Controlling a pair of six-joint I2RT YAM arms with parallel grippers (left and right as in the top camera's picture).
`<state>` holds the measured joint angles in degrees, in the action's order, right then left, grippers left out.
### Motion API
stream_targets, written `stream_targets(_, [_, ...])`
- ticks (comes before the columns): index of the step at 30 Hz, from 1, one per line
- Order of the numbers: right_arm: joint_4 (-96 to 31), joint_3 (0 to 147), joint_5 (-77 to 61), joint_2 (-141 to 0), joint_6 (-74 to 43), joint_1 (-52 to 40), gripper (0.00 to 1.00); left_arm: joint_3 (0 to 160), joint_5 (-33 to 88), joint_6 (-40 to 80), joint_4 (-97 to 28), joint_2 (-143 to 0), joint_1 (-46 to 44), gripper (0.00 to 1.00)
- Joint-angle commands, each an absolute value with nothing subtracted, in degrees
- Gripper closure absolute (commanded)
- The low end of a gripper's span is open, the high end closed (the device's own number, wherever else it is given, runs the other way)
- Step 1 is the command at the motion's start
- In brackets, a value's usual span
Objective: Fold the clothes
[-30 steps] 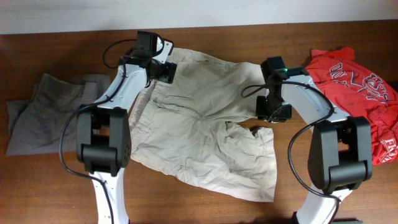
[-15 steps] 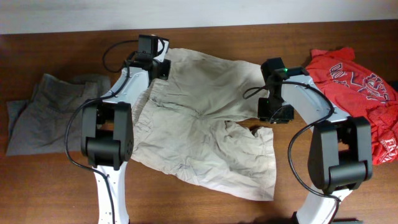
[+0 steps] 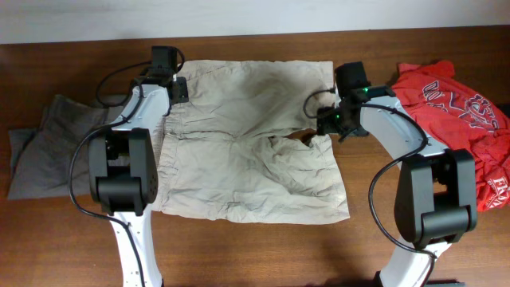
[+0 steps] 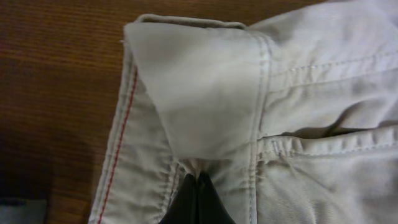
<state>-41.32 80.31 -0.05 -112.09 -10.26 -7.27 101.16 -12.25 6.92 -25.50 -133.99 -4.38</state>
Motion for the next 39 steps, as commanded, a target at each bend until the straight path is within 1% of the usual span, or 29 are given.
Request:
stream_targets(1, [-37.23, 80.03, -3.11, -112.03, -8.34, -7.38, 0.19, 102.1, -10.07, 4.56, -25.69, -133.49, -5.28, 1.0])
stream_targets(3, [-34.0, 80.03, -4.95, -113.4, -7.22, -7.38, 0.21, 102.1, -10.09, 2.92, -26.0, -133.49, -6.09, 1.0])
stream_targets(6, [-32.91, 80.03, -6.39, -116.05, -7.18, -7.44, 0.23, 102.1, -10.09, 2.7, -26.33, -133.49, -6.63, 1.0])
stream_targets(8, [-32.75, 80.03, -6.5, -118.41, -7.05, -7.49, 0.27, 102.1, -10.09, 2.7, -26.68, -133.49, -6.79, 1.0])
stream_targets(9, [-32.97, 80.03, -6.44, -119.87, -7.03, -7.49, 0.32, 102.1, -10.09, 2.7, -26.79, -133.49, -6.79, 1.0])
stream_targets(11, [-34.04, 80.03, -6.24, -122.06, -6.35, -7.38, 0.55, 102.1, -10.11, 2.7, -27.07, -133.49, -6.76, 1.0])
stream_targets(12, [-35.14, 80.03, -5.28, -122.76, -6.42, -7.16, 0.63, 102.1, -10.11, 2.7, -27.18, -133.49, -6.76, 1.0])
stream_targets(13, [-36.32, 80.03, -3.97, -123.17, -6.42, -6.98, 0.73, 102.1, -10.17, 2.7, -27.27, -133.49, -6.76, 1.0])
stream_targets(14, [-37.45, 80.03, -2.57, -123.17, -6.42, -6.79, 0.8, 102.1, -10.35, 2.66, -27.27, -133.49, -6.7, 1.0])
stream_targets(17, [-42.09, 80.05, 6.31, -121.86, -6.52, -6.24, 0.92, 102.1, -10.9, 1.63, -27.03, -133.49, -6.63, 1.0])
stream_targets(18, [-44.56, 80.05, 12.49, -120.77, -8.51, -6.11, 0.93, 102.13, -11.94, 1.65, -27.0, -133.49, -6.52, 1.0])
stream_targets(19, [-45.82, 80.05, 15.79, -119.98, -10.0, -6.0, 0.94, 102.1, -12.34, 1.67, -26.98, -133.49, -6.46, 1.0])
stream_targets(21, [-48.8, 80.05, 23.94, -117.47, -13.93, -5.85, 0.94, 102.1, -13.41, 1.67, -26.96, -133.49, -6.13, 1.0])
stream_targets(22, [-49.67, 80.05, 26.35, -116.33, -15.22, -5.85, 0.92, 102.1, -13.52, 1.69, -26.89, -133.49, -6.0, 1.0])
stream_targets(23, [-49.98, 80.05, 27.24, -115.31, -15.51, -5.87, 0.87, 102.13, -13.45, 1.69, -26.85, -133.49, -5.93, 1.0])
stream_targets(24, [-49.95, 80.05, 26.96, -114.37, -15.18, -5.93, 0.81, 102.13, -13.3, 1.67, -26.81, -133.49, -5.85, 1.0])
stream_targets(25, [-49.95, 80.05, 26.46, -113.69, -14.5, -5.98, 0.74, 102.13, -13.3, 1.67, -26.65, -133.49, -5.85, 1.0])
stream_targets(27, [-49.74, 80.05, 24.64, -112.51, -12.82, -5.98, 0.4, 102.13, -13.3, 1.63, -26.48, -133.47, -5.85, 1.0])
stream_targets(28, [-49.69, 80.07, 24.12, -112.07, -12.69, -5.98, 0.3, 102.19, -13.3, 1.63, -26.48, -133.47, -5.87, 0.99])
stream_targets(29, [-49.32, 80.07, 23.66, -111.53, -12.73, -5.89, 0.25, 102.41, -13.28, 1.63, -26.68, -133.43, -5.87, 0.96])
stream_targets(31, [-47.9, 80.34, 21.69, -110.34, -12.73, -5.56, 0.21, 102.85, -13.3, 1.63, -27.38, -133.36, -5.98, 0.87])
stream_targets(33, [-46.57, 81.21, 18.09, -109.38, -12.69, -5.04, 0.2, 103.92, -13.28, 1.63, -29.12, -133.12, -6.13, 0.75])
stream_targets(36, [-44.16, 83.5, 8.1, -108.47, -12.69, -3.38, 0.2, 105.56, -12.99, 1.65, -31.86, -132.35, -6.48, 0.67])
stream_targets(37, [-42.63, 84.01, 3.42, -108.44, -12.67, -2.68, 0.21, 106.13, -12.84, 1.65, -33.04, -131.83, -6.63, 0.66])
stream_targets(38, [-40.75, 84.16, -1.26, -108.47, -12.67, -2.0, 0.23, 106.56, -12.8, 1.67, -34.24, -131.33, -6.81, 0.65])
stream_targets(39, [-39.18, 84.16, -4.84, -108.51, -12.67, -1.43, 0.24, 106.98, -12.67, 1.67, -35.59, -130.69, -7.05, 0.62])
